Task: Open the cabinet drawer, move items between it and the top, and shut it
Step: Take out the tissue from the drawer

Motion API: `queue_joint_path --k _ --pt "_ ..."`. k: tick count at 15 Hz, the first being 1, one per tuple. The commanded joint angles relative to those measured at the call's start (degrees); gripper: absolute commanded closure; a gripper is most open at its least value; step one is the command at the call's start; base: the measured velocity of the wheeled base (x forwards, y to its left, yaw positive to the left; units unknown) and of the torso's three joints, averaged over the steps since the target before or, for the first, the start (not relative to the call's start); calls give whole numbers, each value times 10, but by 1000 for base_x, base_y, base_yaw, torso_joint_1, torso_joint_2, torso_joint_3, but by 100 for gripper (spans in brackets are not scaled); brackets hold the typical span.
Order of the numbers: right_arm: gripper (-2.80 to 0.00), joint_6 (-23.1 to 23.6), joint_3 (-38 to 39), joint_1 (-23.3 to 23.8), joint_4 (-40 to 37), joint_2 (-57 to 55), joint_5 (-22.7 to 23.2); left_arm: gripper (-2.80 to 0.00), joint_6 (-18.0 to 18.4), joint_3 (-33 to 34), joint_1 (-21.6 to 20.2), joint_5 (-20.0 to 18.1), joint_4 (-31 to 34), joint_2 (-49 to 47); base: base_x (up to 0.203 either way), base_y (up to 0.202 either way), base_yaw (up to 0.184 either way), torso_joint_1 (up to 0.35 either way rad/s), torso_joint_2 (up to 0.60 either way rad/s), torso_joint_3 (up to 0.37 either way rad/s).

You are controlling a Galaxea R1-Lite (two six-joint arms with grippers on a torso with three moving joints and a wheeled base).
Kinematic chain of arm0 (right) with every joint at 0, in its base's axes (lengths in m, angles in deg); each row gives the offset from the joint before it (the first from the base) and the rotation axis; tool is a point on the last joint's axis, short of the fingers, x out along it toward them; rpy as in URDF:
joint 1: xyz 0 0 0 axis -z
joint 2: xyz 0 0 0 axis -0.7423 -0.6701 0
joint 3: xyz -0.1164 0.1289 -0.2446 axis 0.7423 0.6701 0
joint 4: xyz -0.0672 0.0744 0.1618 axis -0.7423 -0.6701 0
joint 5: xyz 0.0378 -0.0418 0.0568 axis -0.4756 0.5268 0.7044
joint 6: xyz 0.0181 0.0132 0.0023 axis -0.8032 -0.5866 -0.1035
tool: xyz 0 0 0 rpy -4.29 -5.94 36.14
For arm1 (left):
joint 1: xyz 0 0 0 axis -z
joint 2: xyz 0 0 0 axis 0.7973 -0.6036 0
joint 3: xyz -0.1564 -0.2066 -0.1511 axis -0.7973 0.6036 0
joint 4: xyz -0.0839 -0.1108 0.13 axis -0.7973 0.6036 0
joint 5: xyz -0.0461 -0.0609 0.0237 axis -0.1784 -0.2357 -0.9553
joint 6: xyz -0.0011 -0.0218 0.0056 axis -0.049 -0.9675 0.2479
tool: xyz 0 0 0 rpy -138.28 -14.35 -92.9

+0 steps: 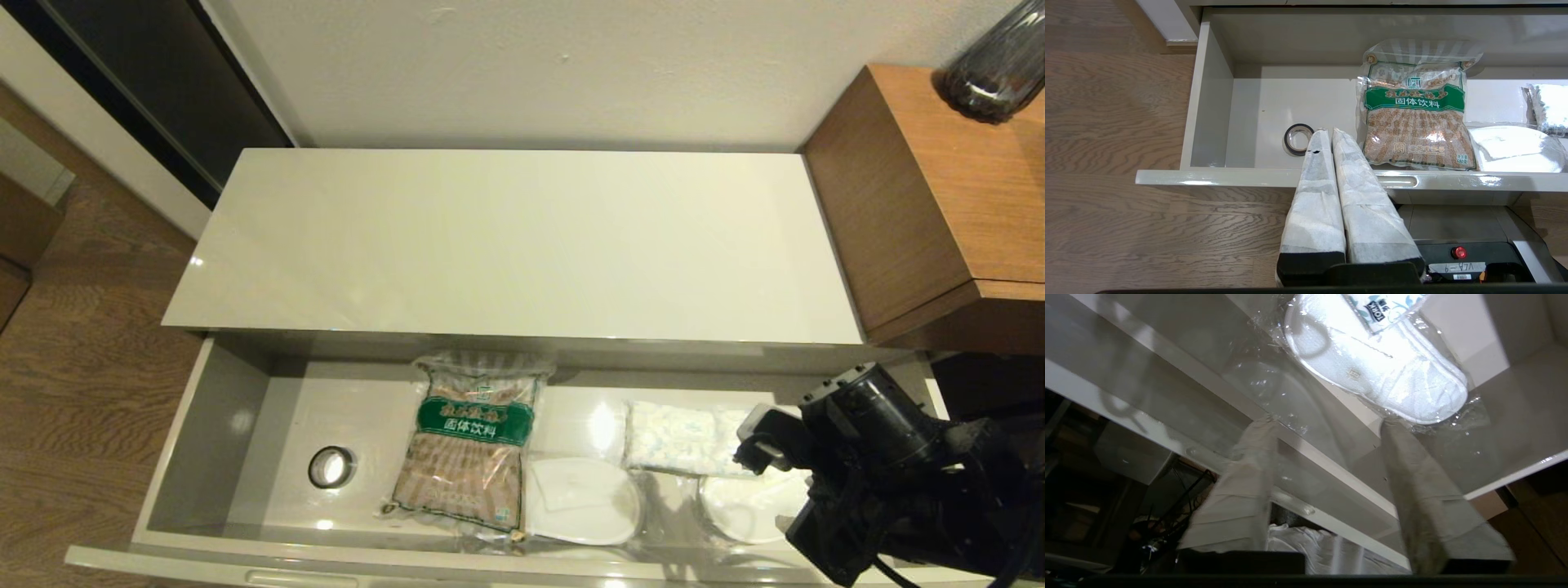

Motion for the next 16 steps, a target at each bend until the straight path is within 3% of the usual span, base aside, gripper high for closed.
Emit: queue_joint_path --k 1,8,16 --pt "-280 14 -9 3 16 -47 -1 0 0 0 0 0 0 0 0 0 0 0 0 0" --pt "-280 84 -120 60 43 -169 3 0 0 0 0 0 0 0 0 0 0 0 0 0" --pt "-280 88 -130 75 179 -344 -1 0 0 1 0 0 0 -1 0 0 0 0 0 0"
